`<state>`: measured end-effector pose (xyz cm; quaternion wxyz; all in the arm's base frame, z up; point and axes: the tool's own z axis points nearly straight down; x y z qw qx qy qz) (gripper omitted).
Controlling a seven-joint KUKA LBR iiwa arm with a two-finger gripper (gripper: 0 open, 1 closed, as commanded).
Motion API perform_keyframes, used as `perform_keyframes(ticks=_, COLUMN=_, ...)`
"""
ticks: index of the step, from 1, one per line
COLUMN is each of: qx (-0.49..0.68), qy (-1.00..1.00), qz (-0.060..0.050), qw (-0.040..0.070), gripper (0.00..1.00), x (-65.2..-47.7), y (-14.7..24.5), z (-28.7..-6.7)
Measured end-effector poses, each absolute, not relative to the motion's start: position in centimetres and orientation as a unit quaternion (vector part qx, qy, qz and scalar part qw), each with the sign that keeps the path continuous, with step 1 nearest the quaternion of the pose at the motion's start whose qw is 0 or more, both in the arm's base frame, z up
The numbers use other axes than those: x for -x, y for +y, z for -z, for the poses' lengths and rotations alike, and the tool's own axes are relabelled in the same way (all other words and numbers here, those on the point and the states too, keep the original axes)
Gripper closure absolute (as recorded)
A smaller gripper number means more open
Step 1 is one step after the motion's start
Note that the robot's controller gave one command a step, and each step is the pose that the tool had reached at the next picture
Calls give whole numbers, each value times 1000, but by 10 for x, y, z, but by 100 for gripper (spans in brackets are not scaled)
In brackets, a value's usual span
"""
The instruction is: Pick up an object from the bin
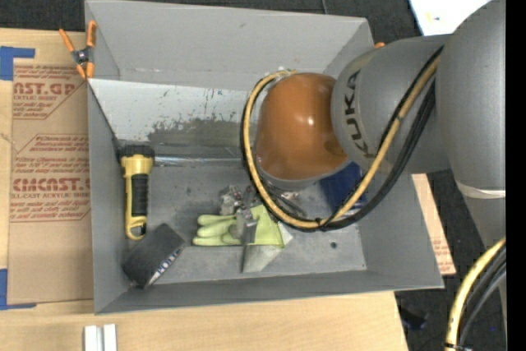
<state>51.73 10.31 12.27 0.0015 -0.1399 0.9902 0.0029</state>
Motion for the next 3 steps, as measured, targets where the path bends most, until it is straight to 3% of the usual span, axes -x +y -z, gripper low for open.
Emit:
perform_keyframes(ticks=1, qx=140, qy=990, qz=-3, qw=5, gripper=100, x=-519, y=103, z=-176)
perform_keyframes(ticks=3, qx=140, qy=990, qz=-3, qw=7, gripper=100, x=-520, y=104, z=-230)
